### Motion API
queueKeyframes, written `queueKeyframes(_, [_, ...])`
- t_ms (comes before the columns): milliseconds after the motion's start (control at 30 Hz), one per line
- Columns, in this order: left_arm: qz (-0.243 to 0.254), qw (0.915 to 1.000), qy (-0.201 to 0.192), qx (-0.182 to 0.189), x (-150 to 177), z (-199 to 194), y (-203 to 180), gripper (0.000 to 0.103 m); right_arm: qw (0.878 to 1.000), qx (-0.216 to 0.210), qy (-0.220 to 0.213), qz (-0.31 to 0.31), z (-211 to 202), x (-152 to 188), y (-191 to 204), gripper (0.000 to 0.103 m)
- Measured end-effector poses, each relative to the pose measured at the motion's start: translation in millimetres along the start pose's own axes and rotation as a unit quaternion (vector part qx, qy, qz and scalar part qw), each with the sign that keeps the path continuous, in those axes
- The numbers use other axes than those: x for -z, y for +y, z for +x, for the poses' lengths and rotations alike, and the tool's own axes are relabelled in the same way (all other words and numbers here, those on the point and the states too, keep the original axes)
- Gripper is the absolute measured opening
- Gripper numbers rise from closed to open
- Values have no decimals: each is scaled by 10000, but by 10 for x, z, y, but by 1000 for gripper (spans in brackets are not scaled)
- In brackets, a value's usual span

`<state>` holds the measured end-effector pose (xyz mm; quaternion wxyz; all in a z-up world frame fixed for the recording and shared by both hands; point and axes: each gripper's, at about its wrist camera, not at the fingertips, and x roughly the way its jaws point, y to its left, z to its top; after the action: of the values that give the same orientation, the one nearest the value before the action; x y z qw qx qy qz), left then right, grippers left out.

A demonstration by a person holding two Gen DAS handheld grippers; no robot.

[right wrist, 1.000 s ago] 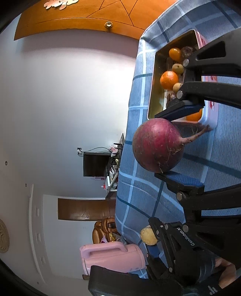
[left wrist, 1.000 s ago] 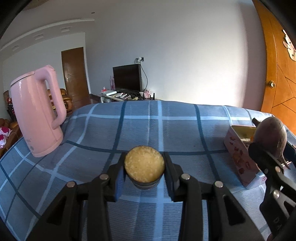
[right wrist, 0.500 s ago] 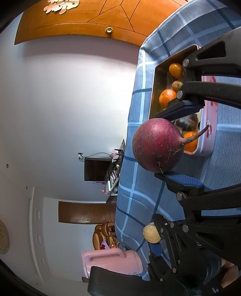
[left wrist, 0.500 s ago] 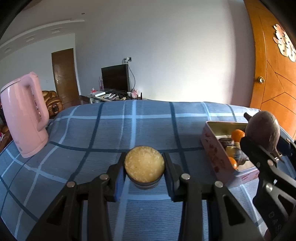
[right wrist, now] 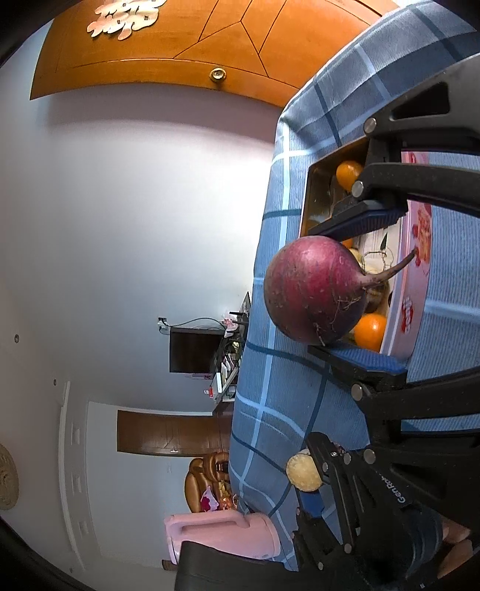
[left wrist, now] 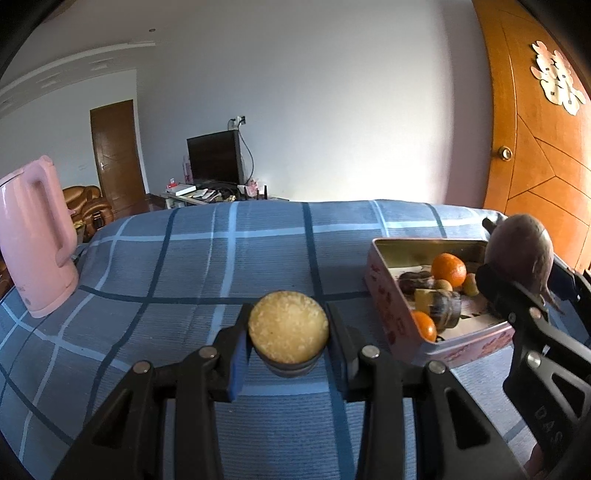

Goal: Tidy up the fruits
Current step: 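Carry the radish in the right tool while the left tool carries the tuber half to the tin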

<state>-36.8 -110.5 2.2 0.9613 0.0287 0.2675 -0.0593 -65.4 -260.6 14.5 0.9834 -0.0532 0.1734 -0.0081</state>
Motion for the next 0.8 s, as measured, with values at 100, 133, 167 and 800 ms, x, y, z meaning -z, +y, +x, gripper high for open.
queueKeyframes(100, [27, 10000, -39, 24, 10, -36, -66, 39, 10000, 28, -12, 4, -27, 12, -73, 55])
queueKeyframes(133, [40, 10000, -49, 29, 11, -41, -79, 39, 10000, 34, -23, -1, -41, 18, -93, 56])
queueKeyframes(167, [57, 10000, -62, 46, 14, -52, -105, 39, 10000, 49, -40, -7, -58, 26, -119, 55])
queueKeyframes(800, [255, 9985, -60, 490, 26, -115, -543, 39, 9987, 480, -73, 140, -144, 81, -527, 55])
